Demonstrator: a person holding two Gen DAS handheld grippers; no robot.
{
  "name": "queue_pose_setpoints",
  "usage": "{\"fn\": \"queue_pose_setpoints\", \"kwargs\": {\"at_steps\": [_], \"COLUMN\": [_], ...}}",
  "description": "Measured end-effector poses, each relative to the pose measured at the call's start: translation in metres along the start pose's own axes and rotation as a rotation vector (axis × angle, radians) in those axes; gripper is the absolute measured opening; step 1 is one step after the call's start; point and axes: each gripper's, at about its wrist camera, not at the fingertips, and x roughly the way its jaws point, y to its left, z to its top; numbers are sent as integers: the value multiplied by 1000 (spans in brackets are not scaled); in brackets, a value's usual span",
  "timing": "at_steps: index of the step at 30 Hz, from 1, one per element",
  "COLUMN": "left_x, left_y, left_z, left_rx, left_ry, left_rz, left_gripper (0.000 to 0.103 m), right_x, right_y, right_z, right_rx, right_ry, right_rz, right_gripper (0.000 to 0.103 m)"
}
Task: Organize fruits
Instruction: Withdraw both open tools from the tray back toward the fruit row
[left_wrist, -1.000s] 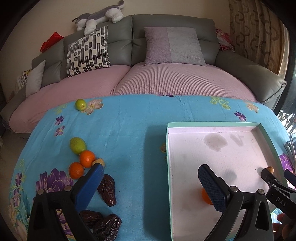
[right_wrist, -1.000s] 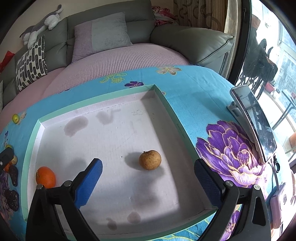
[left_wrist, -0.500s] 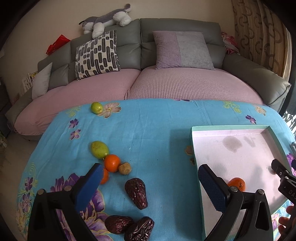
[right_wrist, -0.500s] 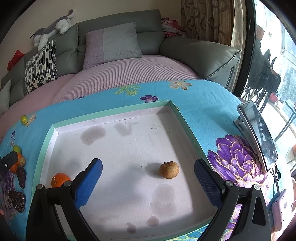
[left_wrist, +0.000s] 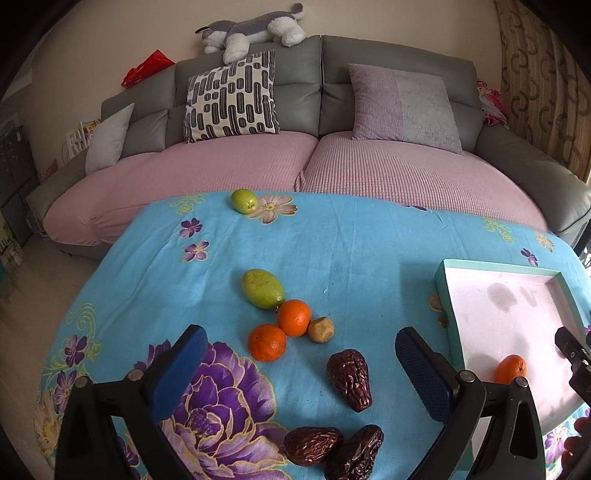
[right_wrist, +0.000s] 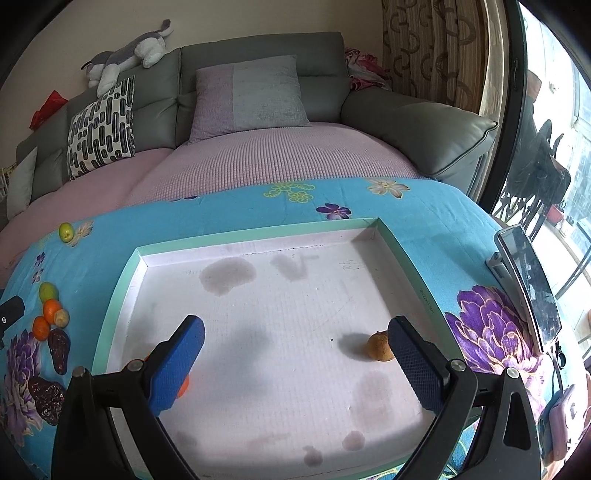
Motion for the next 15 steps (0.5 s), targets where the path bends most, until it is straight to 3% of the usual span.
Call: {"fn": "queue_pose_setpoints", "kwargs": {"at_steps": [8, 15], "left_x": [-2, -1], "left_y": [47, 83], "left_z": [1, 3], "left_rx": [-148, -208], "left_ry": [11, 8], "left_rz": [-12, 38], "left_gripper": [103, 103], "right_x": [-5, -10], "right_y": [28, 83], "right_z": [1, 3], "right_rx": [-8, -98], "right_ry": [-8, 0], "right_rz": [152, 277], "right_gripper": [99, 99]}}
